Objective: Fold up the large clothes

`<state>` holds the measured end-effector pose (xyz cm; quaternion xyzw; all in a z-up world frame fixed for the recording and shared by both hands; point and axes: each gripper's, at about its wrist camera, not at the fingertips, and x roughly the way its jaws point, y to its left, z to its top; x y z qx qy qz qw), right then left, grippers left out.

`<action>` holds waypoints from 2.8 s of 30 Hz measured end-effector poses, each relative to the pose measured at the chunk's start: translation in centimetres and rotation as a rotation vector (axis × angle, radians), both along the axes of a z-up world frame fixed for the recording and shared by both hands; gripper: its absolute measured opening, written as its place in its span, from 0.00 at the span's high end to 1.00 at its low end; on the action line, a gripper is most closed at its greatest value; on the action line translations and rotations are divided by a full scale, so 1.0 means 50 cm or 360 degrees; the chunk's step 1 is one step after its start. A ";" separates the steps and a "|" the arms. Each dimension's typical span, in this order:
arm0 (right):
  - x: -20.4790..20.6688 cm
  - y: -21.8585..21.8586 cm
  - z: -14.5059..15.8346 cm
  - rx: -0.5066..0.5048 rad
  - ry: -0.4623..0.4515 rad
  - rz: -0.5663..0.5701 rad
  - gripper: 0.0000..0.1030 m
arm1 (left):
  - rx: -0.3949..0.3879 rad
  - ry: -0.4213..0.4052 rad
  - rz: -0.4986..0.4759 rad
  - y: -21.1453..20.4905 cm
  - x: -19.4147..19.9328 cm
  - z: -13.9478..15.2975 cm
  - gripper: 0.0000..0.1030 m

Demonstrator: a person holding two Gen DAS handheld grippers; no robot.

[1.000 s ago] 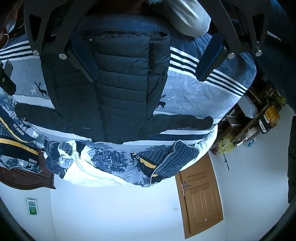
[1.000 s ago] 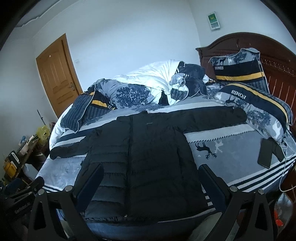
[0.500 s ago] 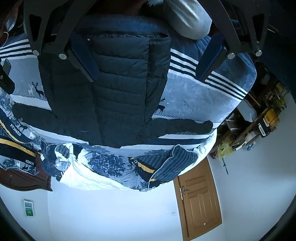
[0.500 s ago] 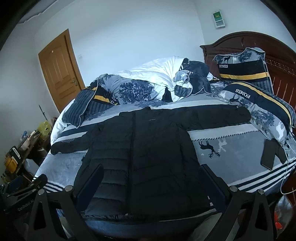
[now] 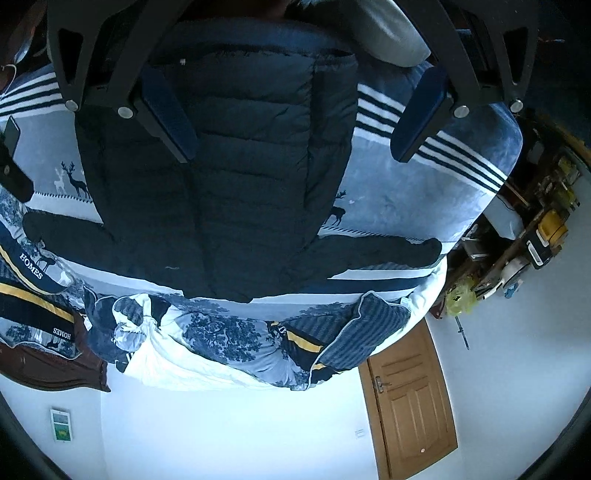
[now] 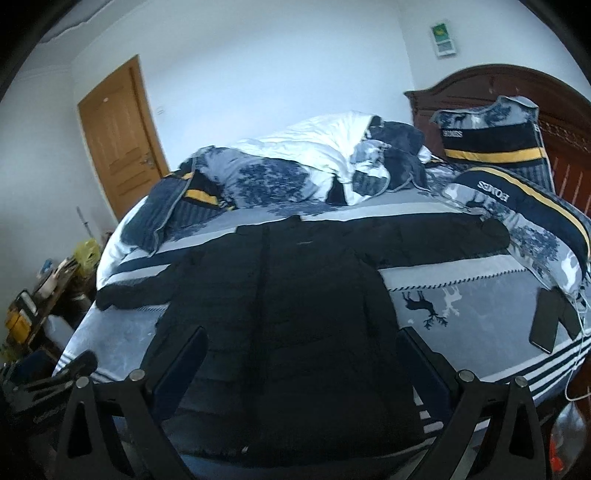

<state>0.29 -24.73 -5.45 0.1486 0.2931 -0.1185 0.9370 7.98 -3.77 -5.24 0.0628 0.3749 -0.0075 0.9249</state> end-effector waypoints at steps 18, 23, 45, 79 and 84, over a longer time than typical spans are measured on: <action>0.281 -0.193 0.012 0.0071 -0.0045 -0.0040 0.00 | 0.0226 0.0002 0.0158 -0.106 0.199 -0.024 0.00; 0.317 -0.236 -0.048 0.0089 0.0058 -0.0042 0.00 | 0.0400 -0.0107 0.0271 -0.126 0.223 -0.014 0.00; 0.409 -0.733 -0.257 0.0586 0.0194 -0.0622 0.06 | -0.0303 0.0270 -0.0223 -0.276 0.382 -0.153 0.00; 0.417 -0.388 0.043 0.0101 -0.0289 -0.0052 0.95 | -0.0400 0.0294 -0.0139 -0.160 0.238 -0.115 0.00; 0.508 -0.182 -0.035 0.0167 -0.0168 0.0297 0.95 | -0.0348 0.0286 -0.0048 -0.103 0.242 -0.130 0.00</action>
